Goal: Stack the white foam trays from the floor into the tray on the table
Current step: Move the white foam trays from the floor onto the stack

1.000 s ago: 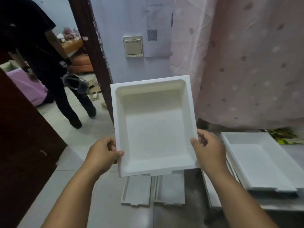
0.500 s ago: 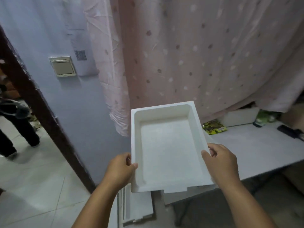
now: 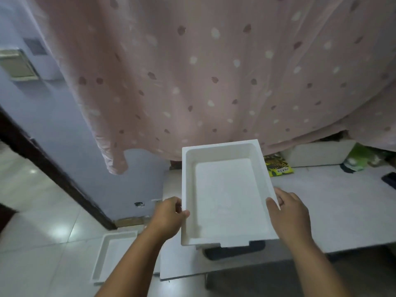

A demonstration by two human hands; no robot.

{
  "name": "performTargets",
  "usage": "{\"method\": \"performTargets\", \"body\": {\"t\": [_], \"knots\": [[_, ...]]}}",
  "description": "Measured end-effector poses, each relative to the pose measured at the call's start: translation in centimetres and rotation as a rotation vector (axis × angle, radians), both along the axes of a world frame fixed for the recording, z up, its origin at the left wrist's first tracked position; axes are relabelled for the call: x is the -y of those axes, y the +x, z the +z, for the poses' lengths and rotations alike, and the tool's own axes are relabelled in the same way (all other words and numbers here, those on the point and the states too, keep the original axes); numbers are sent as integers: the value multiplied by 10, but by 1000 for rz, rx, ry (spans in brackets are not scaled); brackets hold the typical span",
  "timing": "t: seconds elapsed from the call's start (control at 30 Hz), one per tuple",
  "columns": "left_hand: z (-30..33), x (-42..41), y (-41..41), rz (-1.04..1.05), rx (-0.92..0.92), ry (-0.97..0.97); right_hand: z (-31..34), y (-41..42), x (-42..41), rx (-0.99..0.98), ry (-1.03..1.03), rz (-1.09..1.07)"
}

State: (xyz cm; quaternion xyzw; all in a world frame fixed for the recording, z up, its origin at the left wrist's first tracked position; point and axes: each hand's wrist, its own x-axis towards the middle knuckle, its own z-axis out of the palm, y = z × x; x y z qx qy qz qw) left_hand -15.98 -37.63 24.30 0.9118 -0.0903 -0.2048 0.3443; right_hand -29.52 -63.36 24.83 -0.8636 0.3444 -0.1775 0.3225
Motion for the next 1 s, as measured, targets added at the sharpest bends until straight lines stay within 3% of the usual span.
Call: {"method": "performTargets", "body": {"t": [0.5,0.73,1.0], "knots": [[-33,45,2,133,-32,233,-56,27,53,-164,59,156],[-51,42,-2,151,-114,229,-69,34,61,-285,38,223],[-61,35,-4,-104,54,424,-76,37,56,-313,-29,241]]}}
